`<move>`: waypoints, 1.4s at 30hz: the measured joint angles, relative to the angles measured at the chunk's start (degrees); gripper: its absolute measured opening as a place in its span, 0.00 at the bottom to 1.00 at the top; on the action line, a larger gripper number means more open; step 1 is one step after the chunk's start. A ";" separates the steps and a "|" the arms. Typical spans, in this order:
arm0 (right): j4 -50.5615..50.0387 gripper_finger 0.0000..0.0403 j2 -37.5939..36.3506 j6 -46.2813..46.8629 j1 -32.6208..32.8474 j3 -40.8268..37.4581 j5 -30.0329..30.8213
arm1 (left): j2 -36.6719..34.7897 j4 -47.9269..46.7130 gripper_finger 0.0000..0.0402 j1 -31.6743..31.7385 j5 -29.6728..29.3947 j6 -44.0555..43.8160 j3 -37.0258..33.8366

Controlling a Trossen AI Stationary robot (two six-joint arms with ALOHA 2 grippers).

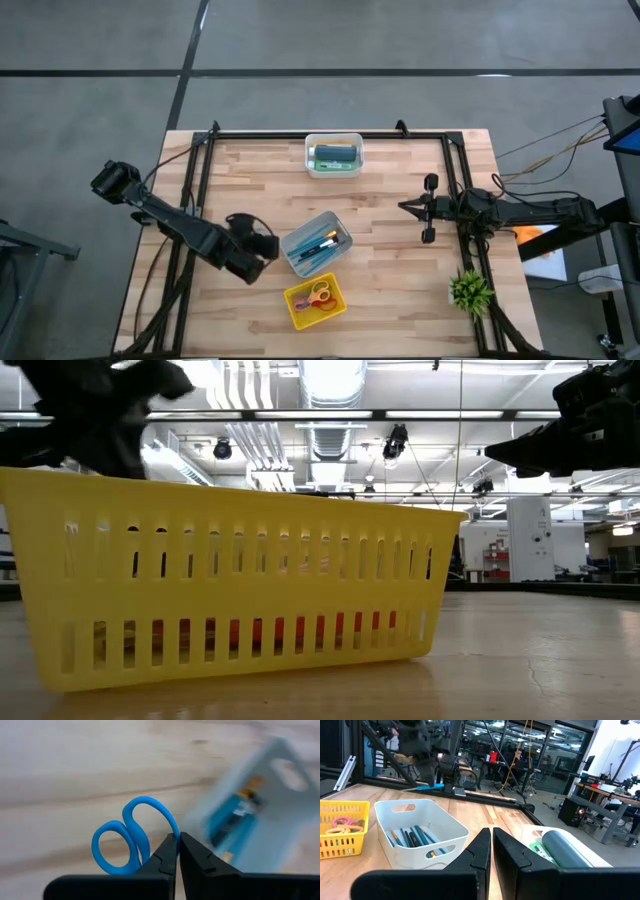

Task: Pick & Place Paint Supplies
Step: Put the blue scissors into the yellow bin

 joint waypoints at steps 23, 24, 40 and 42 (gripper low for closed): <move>-0.02 0.04 -0.04 0.00 0.00 -0.01 0.00 | 4.33 48.51 0.01 -1.46 9.11 68.14 0.50; 0.00 0.04 -0.03 0.00 -0.01 0.00 0.00 | 4.73 49.47 0.01 -1.46 10.20 68.75 0.53; -0.10 0.04 -0.07 0.00 0.00 0.00 -0.02 | 15.03 54.61 0.01 -1.42 17.54 70.56 4.37; -0.07 0.04 -0.02 0.00 -0.01 0.01 0.00 | 17.00 54.47 0.01 -1.40 18.35 70.57 6.12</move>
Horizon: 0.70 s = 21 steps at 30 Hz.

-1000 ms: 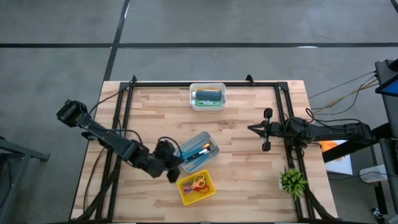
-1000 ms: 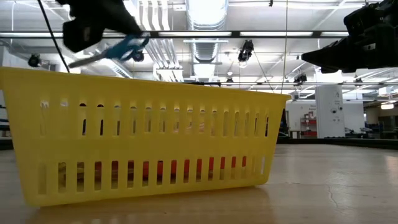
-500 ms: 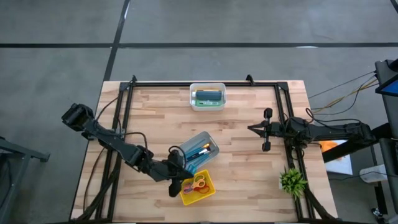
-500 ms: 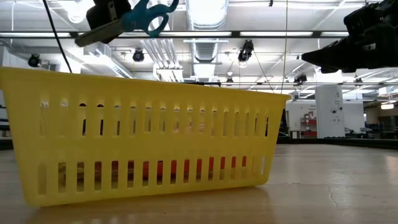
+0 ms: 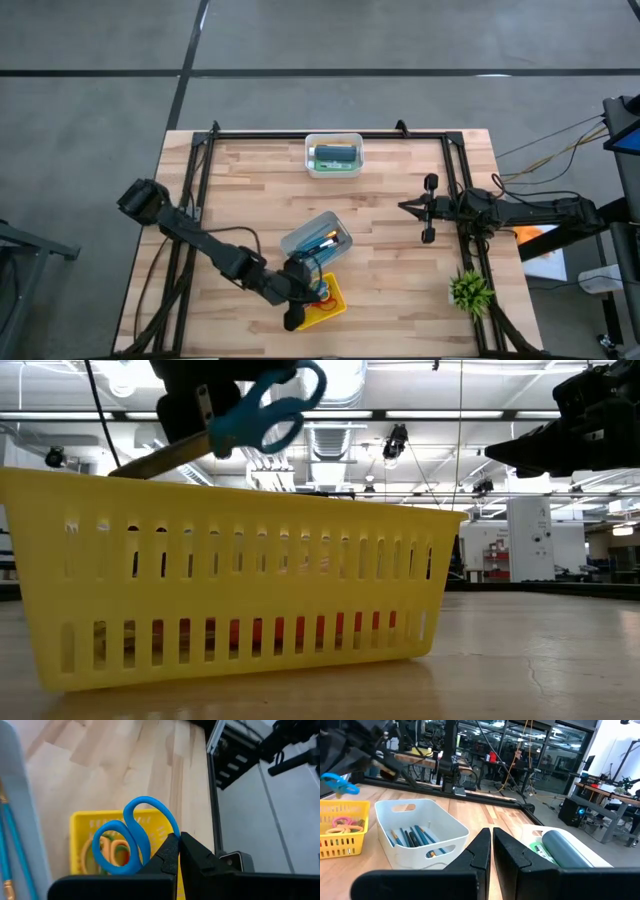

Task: Pick & Place Paint Supplies
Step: Put the blue scissors into the yellow bin

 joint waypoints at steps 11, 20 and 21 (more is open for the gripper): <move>-0.04 0.04 -0.01 0.00 0.02 -0.01 -0.01 | 9.44 -11.68 0.01 0.17 1.40 -2.54 9.63; 0.03 0.04 -0.04 0.00 0.00 0.00 0.02 | 11.21 -12.43 0.01 0.95 1.41 -4.78 10.47; -0.03 0.04 -0.02 0.00 0.02 -0.02 0.00 | 11.22 -12.62 0.01 0.96 1.43 -4.78 10.47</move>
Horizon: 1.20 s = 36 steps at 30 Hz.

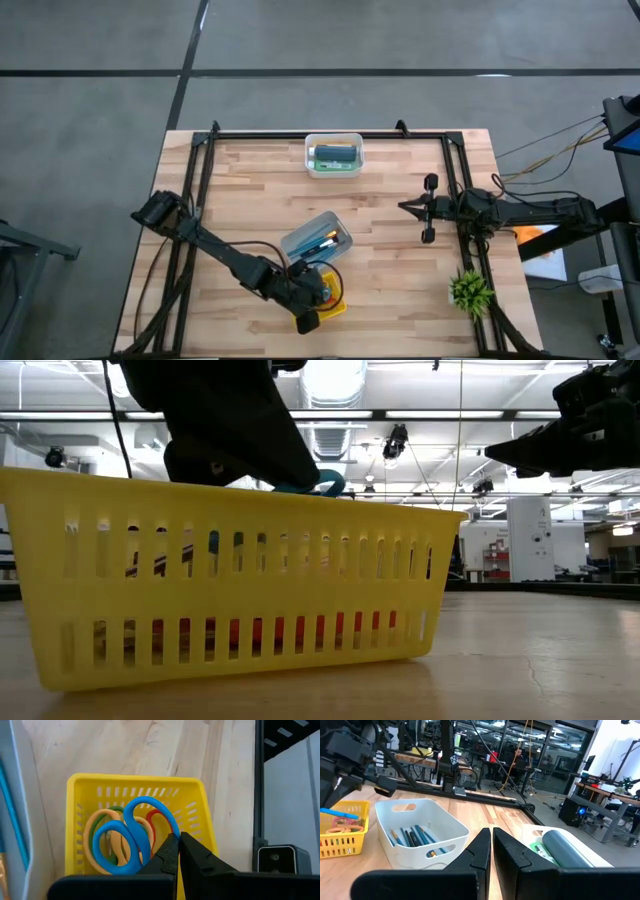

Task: Pick & Place Paint Supplies
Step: Put the blue scissors into the yellow bin, then return to Home Position

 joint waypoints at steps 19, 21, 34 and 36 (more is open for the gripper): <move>0.02 0.04 0.02 0.00 -0.01 0.02 0.02 | -0.02 -1.19 0.01 0.04 0.02 0.20 -0.83; 0.06 0.04 0.02 0.00 -0.02 0.00 0.02 | -0.02 -1.18 0.01 0.04 0.14 0.28 -0.81; 0.04 0.04 0.04 0.00 -0.02 0.02 0.02 | -0.02 -0.66 0.16 0.04 1.06 0.70 -0.76; 0.04 0.04 0.04 0.00 -0.02 0.02 0.02 | -0.02 -0.31 0.18 0.04 1.50 0.70 -0.76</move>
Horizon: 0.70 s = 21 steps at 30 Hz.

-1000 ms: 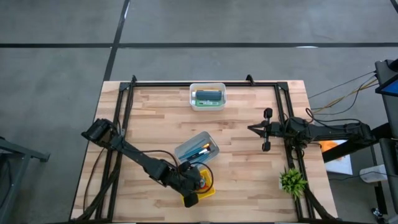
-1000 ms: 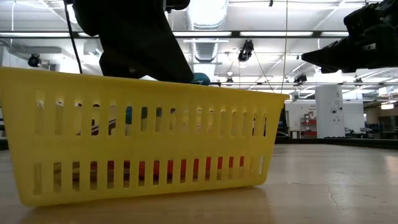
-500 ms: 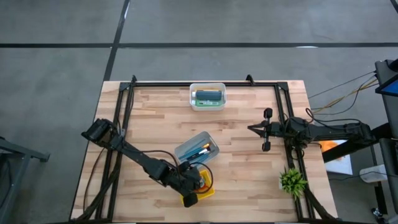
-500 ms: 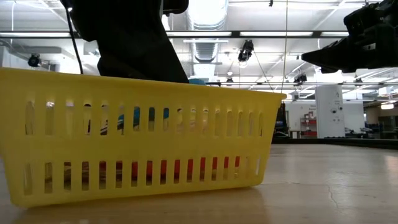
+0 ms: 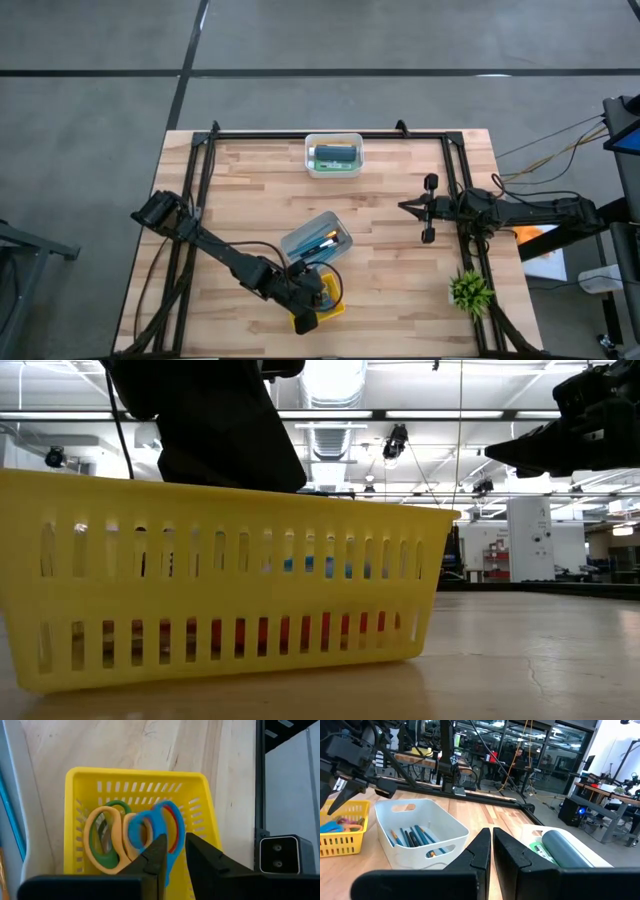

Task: Pick & Place Paint Supplies
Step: Return to Home Position

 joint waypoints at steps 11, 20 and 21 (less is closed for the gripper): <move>0.00 0.04 -0.02 0.00 0.00 0.00 0.00 | -1.25 0.79 0.19 -0.04 0.02 4.61 1.69; 0.03 0.04 0.00 0.00 0.00 -0.01 -0.04 | -3.82 2.43 0.04 0.13 -0.59 14.78 1.88; -0.02 0.04 -0.05 0.00 0.02 0.00 -0.08 | -4.19 2.38 0.02 0.13 -1.17 15.43 1.85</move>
